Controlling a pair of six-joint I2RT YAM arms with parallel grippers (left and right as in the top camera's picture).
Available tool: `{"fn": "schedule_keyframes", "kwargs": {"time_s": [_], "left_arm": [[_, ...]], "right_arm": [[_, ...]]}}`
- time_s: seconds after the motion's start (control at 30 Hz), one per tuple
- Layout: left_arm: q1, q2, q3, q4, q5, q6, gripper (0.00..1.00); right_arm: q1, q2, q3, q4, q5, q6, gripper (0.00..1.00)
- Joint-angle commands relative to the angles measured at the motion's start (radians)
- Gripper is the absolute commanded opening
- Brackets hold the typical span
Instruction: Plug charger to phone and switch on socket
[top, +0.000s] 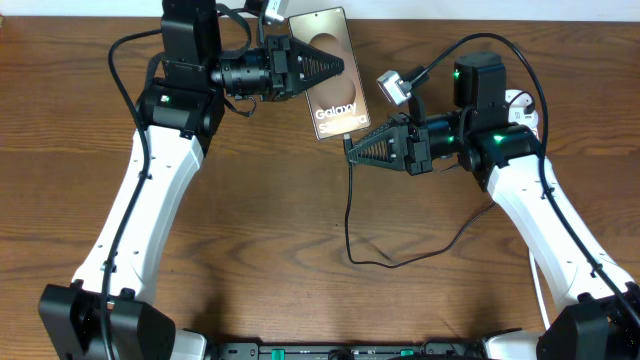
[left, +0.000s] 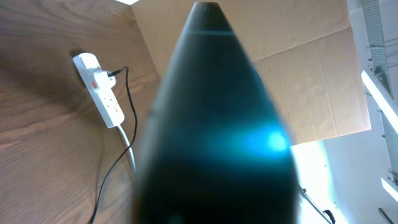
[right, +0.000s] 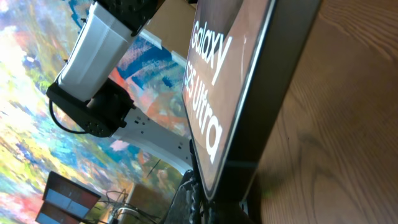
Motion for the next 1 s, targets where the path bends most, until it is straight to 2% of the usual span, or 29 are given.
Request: {"fn": "schedule_keyframes", "kwargs": {"time_s": [0.0,0.97], "left_arm": [[-0.006,-0.003,0.011,0.005,0.040,-0.005,0.07],[-0.006,-0.003,0.011,0.012,0.040,-0.008,0.07]], "right_arm": [[-0.011,-0.013,0.012,0.006,-0.012,0.014,0.01],[-0.010,-0.013,0.012,0.002,0.022,0.019,0.01]]}}
